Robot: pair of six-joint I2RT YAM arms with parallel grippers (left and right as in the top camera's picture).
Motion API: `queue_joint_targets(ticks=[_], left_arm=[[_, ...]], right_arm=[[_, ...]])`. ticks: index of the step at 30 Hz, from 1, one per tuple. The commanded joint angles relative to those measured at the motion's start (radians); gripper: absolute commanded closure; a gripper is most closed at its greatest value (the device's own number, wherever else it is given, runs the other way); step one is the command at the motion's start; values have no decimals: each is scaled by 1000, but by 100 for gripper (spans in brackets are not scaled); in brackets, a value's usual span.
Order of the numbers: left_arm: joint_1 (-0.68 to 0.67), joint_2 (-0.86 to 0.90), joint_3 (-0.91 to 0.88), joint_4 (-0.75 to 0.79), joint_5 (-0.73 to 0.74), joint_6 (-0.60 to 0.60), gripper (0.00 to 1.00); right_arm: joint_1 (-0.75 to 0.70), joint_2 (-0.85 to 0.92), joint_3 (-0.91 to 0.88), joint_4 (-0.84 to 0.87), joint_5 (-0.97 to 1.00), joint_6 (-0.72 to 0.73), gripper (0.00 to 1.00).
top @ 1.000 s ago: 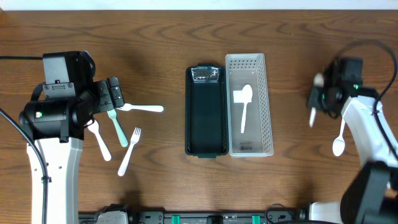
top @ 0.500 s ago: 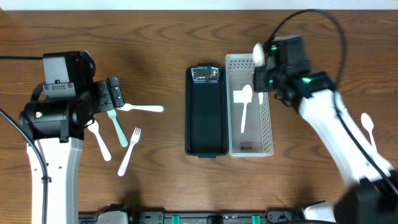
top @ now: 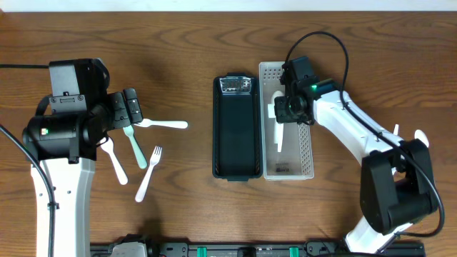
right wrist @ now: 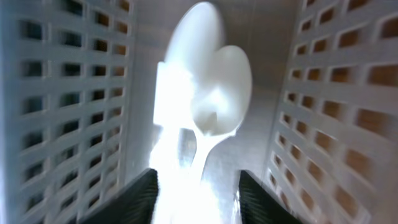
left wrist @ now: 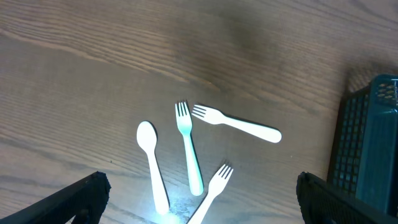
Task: Pack container
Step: 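Lower the second spoon into the white basket and release it, then grasp a third white spoon with the right gripper and lift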
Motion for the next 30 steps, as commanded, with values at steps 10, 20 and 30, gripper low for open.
queue_joint_targets(ticks=[10,20,30], left_arm=[[4,17,14,-2,-8,3,2],[4,32,13,-3,-8,2,2],[4,32,13,-2,-8,2,2]], right_arm=[[-300,-361,143,-209,223,7,24],[-729,-300,-58,-230,78,-74,11],[-831,-175,-320,-6,36,-114,10]])
